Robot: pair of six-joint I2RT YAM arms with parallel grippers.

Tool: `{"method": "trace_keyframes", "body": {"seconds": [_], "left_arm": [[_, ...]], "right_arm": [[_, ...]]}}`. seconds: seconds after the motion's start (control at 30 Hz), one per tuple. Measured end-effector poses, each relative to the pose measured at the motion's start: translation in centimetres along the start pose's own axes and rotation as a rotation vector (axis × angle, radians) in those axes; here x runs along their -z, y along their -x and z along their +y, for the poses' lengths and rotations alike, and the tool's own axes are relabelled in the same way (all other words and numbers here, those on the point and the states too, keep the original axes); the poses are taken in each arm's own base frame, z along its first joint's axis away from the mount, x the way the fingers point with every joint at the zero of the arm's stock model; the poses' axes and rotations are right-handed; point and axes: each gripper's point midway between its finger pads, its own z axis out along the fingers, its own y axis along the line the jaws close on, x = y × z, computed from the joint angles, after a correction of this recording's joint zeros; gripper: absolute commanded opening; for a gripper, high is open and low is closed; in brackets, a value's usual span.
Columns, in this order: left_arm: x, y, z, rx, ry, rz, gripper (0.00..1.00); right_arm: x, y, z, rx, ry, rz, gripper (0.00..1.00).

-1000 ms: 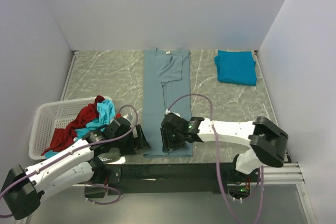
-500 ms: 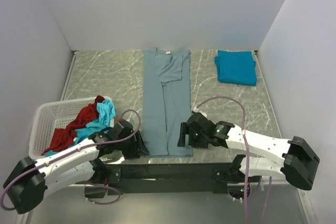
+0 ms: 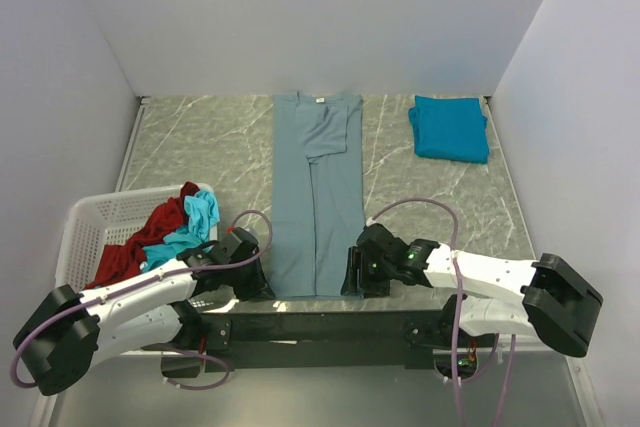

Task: Fold and stack the t-shirts
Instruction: Fold the tshirt

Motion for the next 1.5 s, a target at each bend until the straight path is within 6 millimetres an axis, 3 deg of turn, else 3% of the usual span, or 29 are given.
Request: {"method": "trace_keyframes", "body": {"seconds": [0.03,0.07,0.13,0.17,0.27,0.6,0.83,0.93,1.1,1.27,1.5], "left_arm": [[0.0,0.0,0.0,0.001,0.001,0.000,0.01],[0.0,0.0,0.1,0.001,0.002,-0.002,0.01],[0.1,0.0,0.0,0.004,0.000,-0.006,0.01],[0.2,0.1,0.0,0.006,-0.004,-0.008,0.01],[0.3,-0.1,0.1,0.020,-0.021,-0.014,0.01],[1.0,-1.7,0.5,0.050,-0.081,0.005,0.01],[1.4,-1.7,0.2,0.044,-0.096,-0.002,0.01],[2.0,-0.5,-1.0,0.030,-0.094,-0.044,0.01],[3.3,2.7,-4.3,-0.017,-0.120,-0.162,0.01],[3.1,5.2,-5.8,-0.048,-0.083,-0.237,0.01],[3.9,11.6,-7.7,-0.015,-0.059,-0.397,0.01]], "right_arm": [[-0.1,-0.1,0.0,-0.002,0.002,0.004,0.55],[-0.2,-0.2,-0.1,-0.006,-0.001,0.009,0.39],[-0.3,-0.3,-0.2,-0.005,-0.004,0.014,0.26],[-0.3,-0.4,-0.4,-0.009,-0.008,0.018,0.14],[-0.5,-0.7,-0.8,-0.020,-0.020,0.025,0.01],[-0.4,-3.1,-0.6,-0.055,0.063,0.060,0.00],[0.1,-2.7,-0.3,-0.050,0.065,0.040,0.00],[0.8,-1.4,0.6,-0.026,0.063,0.001,0.00],[2.0,3.5,2.7,-0.022,0.100,-0.126,0.00],[2.6,7.7,3.2,0.005,0.068,-0.220,0.00],[4.1,13.6,4.4,0.021,0.051,-0.345,0.00]]}}
